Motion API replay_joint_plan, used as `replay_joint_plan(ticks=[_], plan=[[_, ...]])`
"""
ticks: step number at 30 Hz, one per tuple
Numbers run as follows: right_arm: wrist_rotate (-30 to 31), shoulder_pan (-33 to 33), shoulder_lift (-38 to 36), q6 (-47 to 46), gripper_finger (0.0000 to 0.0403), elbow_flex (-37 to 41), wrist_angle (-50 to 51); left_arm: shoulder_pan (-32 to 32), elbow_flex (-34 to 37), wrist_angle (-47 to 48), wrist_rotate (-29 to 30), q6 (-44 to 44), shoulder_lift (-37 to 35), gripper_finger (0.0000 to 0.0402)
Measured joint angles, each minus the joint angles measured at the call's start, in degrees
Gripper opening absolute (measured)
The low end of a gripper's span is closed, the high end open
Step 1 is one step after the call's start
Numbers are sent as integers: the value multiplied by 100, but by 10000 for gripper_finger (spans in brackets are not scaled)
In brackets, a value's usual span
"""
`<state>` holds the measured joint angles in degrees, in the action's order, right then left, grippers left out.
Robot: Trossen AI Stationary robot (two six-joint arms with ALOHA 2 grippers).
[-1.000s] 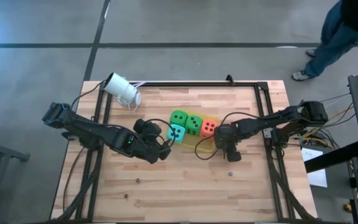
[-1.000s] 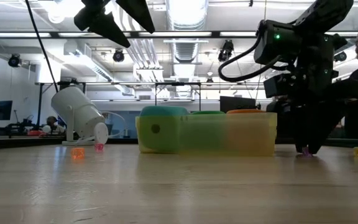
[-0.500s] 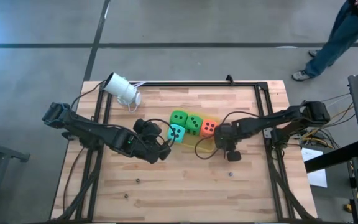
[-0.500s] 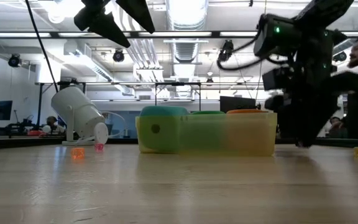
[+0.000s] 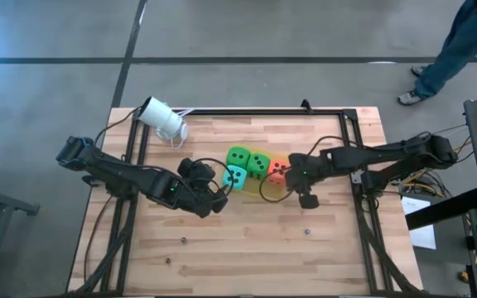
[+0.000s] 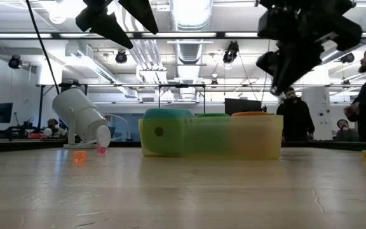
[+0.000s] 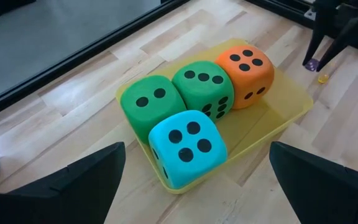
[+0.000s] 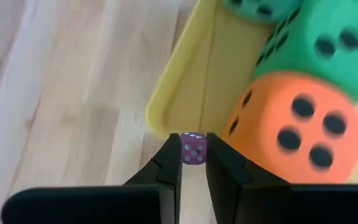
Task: Pick & Place Dice
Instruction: Put the small purple dice into the yellow bin
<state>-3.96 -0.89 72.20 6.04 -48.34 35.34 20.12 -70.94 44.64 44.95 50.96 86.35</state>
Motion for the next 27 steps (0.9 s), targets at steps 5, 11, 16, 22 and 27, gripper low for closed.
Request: replay_joint_plan(ticks=[5,11,16,22,27], plan=[[12,2,131,138,48,-2,-475,0,0,0,0,-2,0,400],[10,2,530,215,51,0,-845,0,2,15,0,0,0,400],[13,4,1050,402,52,0,-968,0,2,17,0,-2,0,400],[-33,4,1269,536,53,-97,-1014,0,2,17,0,0,0,400],[-33,8,1294,556,55,-120,-1026,0,2,17,0,0,0,400]])
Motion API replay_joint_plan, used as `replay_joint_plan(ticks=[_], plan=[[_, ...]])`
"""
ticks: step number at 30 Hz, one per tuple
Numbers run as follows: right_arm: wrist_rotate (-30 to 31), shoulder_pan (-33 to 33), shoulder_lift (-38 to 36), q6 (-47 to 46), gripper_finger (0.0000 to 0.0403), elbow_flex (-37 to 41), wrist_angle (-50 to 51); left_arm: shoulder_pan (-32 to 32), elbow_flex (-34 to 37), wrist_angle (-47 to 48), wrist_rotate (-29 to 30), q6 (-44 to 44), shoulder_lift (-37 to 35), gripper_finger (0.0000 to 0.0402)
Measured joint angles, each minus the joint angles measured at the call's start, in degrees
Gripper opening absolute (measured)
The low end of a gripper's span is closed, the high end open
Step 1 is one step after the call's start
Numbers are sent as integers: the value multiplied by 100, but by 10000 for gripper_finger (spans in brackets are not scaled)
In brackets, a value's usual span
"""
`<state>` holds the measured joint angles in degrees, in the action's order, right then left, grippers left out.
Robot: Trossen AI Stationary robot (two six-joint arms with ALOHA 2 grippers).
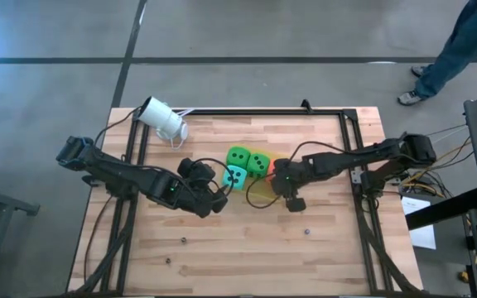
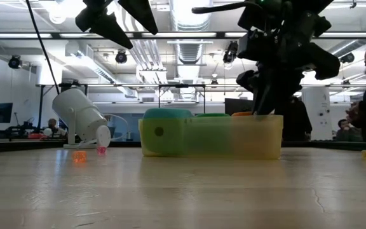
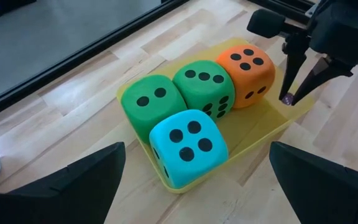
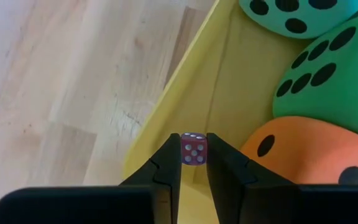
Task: Pick & Place Dice
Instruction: Put the small purple dice into the yellow bin
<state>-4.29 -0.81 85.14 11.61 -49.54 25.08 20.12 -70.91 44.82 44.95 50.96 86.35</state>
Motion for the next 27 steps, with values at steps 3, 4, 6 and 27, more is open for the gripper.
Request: replay_joint_plan(ticks=[3,4,6,27], plan=[[0,-1,15,-1,62,0,-6,0,0,0,0,0,0,400],[0,-1,19,-4,66,0,-3,0,0,0,0,0,0,400],[0,-1,21,31,76,0,-3,0,0,0,0,0,0,400],[323,-5,15,248,206,4,-44,0,0,0,0,2,0,400]])
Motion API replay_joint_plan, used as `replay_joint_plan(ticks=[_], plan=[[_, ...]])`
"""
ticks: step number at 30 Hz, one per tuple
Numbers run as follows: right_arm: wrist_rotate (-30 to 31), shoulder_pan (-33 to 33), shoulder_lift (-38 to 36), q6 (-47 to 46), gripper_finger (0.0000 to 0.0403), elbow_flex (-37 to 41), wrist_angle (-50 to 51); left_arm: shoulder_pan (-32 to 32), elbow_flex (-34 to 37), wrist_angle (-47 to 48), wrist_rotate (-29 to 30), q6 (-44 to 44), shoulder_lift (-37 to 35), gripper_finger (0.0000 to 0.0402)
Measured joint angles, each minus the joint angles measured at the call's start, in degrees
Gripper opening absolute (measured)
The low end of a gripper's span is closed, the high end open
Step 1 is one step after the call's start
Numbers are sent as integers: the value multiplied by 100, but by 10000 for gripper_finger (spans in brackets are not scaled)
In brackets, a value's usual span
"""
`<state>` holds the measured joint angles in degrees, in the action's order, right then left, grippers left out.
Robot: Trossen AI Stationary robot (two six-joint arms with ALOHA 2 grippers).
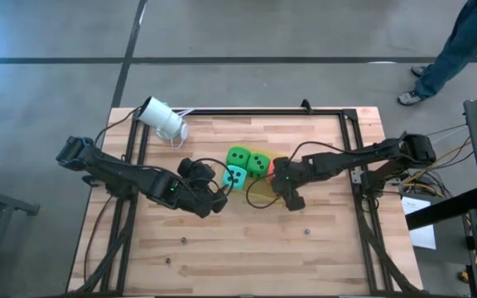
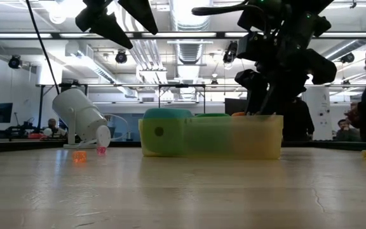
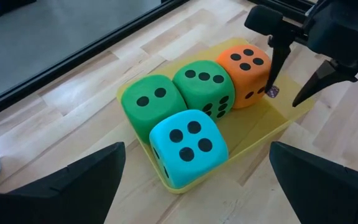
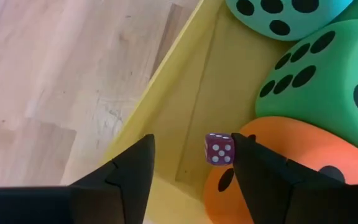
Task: Pick & Place Dice
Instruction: Put the small purple dice into the yellow bin
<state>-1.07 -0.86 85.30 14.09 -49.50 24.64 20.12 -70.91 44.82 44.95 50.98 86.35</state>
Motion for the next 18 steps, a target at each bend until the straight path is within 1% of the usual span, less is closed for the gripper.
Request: replay_joint_plan(ticks=[5,13,15,18], plan=[[-164,0,-4,4,215,0,66,0,0,0,0,0,0,400],[-174,0,-7,-35,213,2,57,1,0,0,0,0,0,400],[-174,0,-7,-17,202,2,46,1,0,-2,0,1,0,400],[-174,2,-7,-15,169,2,44,2,0,0,0,2,0,400]])
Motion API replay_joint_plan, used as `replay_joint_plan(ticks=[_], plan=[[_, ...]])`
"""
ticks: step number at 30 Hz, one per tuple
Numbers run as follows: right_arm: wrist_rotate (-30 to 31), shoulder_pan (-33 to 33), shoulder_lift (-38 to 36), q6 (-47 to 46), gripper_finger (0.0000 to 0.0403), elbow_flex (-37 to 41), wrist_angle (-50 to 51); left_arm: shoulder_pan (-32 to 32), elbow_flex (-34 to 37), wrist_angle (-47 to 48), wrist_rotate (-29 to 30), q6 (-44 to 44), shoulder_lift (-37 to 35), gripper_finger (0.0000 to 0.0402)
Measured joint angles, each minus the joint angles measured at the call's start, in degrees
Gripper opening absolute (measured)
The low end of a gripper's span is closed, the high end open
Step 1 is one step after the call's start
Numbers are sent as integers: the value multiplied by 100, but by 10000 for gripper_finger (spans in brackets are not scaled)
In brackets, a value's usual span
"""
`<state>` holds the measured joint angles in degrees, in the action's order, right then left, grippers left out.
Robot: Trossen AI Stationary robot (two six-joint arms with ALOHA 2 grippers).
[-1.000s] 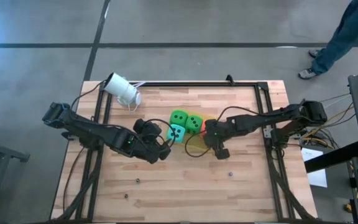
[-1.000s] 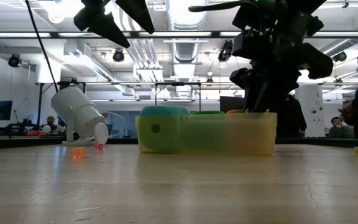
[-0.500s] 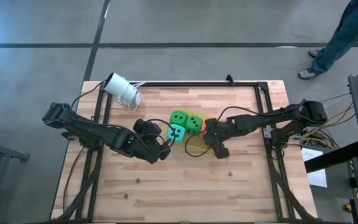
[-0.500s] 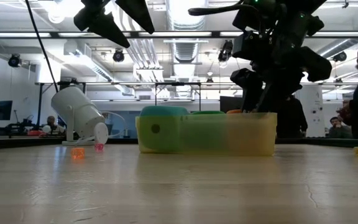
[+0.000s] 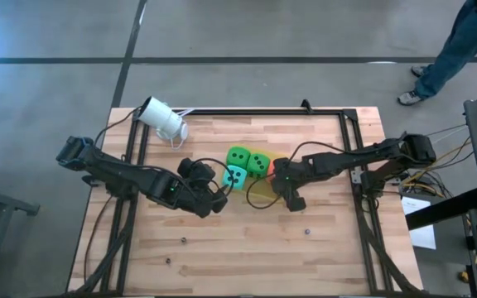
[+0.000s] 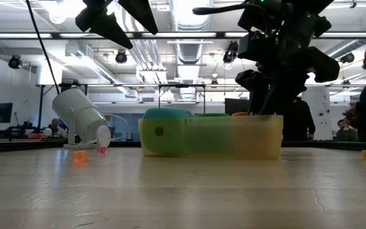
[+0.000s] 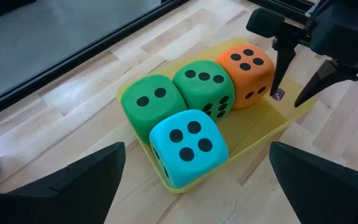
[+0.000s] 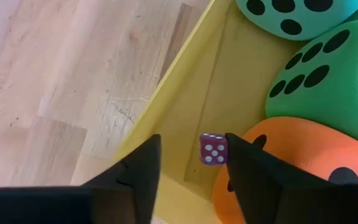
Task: Pick & Place Dice
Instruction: Put the small purple dice into the yellow bin, then put the small yellow dice into the yellow bin
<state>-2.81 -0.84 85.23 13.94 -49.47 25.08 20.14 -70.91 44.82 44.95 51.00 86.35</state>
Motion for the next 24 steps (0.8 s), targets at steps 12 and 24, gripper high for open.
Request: replay_joint_plan(ticks=[12,24], plan=[[25,-2,0,-20,85,0,-18,-2,0,-2,0,15,0,400],[13,-2,-61,-261,140,-328,879,-1,0,-3,0,13,0,400]])
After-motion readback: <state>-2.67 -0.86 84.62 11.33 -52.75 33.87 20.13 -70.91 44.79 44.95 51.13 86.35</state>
